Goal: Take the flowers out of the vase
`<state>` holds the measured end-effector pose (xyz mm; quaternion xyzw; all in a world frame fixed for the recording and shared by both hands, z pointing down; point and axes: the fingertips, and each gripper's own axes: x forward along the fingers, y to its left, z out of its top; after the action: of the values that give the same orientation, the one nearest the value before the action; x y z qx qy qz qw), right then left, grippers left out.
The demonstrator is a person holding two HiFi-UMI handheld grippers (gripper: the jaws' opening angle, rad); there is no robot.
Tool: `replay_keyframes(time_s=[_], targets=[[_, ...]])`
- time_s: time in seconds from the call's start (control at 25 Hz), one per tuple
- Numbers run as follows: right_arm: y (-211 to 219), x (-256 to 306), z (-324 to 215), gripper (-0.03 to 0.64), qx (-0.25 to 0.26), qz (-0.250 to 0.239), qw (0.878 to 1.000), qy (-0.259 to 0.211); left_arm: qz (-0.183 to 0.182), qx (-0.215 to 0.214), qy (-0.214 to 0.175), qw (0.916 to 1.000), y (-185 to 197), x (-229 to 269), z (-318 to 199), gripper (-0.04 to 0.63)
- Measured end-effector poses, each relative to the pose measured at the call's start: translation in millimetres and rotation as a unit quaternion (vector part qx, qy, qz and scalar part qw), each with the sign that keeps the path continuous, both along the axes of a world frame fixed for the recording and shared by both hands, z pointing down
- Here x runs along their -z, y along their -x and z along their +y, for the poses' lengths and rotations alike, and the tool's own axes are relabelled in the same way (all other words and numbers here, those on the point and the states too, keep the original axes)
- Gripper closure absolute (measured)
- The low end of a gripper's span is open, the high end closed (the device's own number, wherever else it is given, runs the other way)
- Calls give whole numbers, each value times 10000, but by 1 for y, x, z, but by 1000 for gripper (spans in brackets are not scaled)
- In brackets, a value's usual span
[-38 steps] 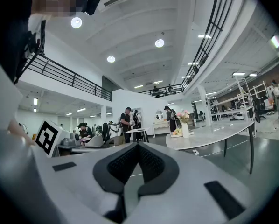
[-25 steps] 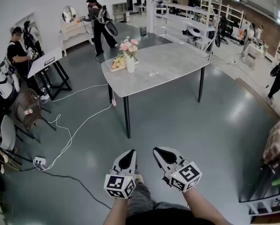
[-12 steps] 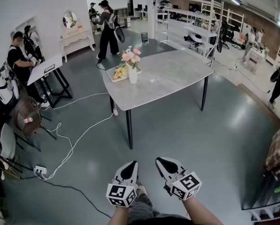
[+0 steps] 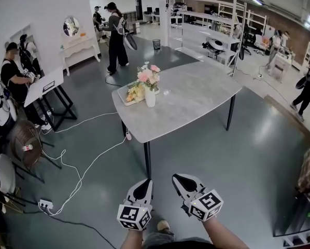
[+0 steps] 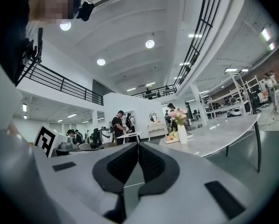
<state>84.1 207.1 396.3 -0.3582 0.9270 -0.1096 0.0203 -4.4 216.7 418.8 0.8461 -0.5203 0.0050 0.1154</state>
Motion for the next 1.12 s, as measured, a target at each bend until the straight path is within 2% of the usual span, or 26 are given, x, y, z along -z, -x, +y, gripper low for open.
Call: replay_keyframes(time_s=[0.28, 0.76, 1.12], targets=[[29, -4, -47, 597, -19, 35, 10000, -5, 56, 41, -23, 10000, 34, -1, -51, 581], [37, -21, -77, 597, 4, 161, 9996, 236, 164, -21, 211, 9996, 40, -25, -72, 580], [50, -27, -146, 597, 154, 60, 9997, 196, 25, -27, 141, 9999, 45, -26, -134, 581]])
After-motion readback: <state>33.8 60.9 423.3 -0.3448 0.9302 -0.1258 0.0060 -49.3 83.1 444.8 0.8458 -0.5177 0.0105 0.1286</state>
